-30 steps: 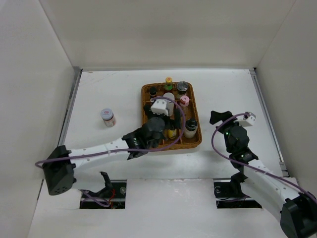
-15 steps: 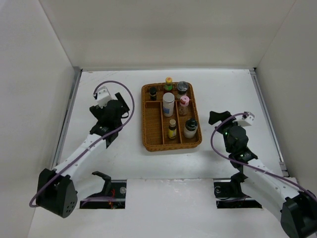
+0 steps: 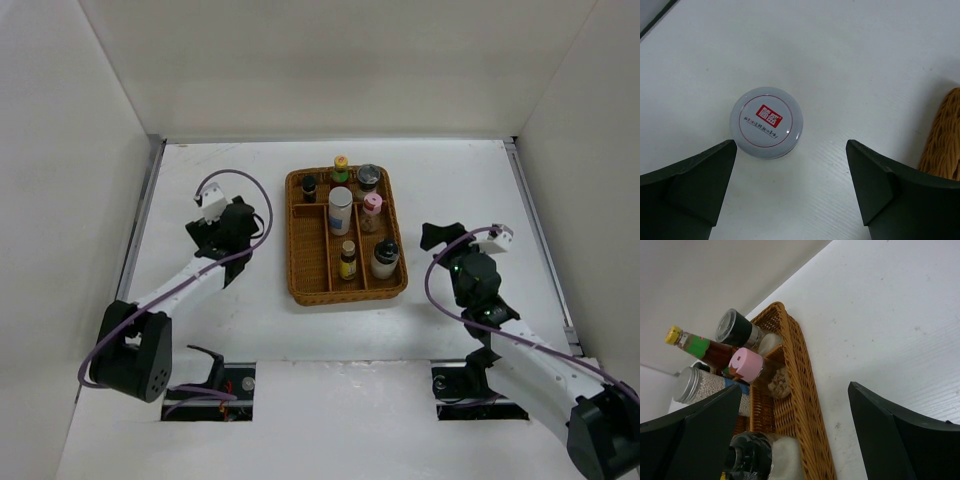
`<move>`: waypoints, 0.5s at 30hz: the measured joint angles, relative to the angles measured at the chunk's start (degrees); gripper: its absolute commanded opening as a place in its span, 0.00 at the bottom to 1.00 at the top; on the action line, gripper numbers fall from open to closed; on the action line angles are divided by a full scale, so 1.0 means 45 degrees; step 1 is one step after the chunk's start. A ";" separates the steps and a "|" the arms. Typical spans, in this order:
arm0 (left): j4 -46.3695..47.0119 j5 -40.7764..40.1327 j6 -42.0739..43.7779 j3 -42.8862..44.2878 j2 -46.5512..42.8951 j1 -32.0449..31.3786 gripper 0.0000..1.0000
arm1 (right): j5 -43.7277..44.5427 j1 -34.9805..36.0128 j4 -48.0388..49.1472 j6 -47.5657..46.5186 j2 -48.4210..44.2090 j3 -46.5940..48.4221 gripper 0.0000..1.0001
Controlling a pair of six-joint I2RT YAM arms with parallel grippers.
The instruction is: Organize the condiment bottles
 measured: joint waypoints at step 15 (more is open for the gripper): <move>0.0996 0.0500 -0.0442 -0.0559 0.0840 0.1443 0.70 | -0.0005 0.0185 0.0034 -0.0107 0.0228 0.0102 0.95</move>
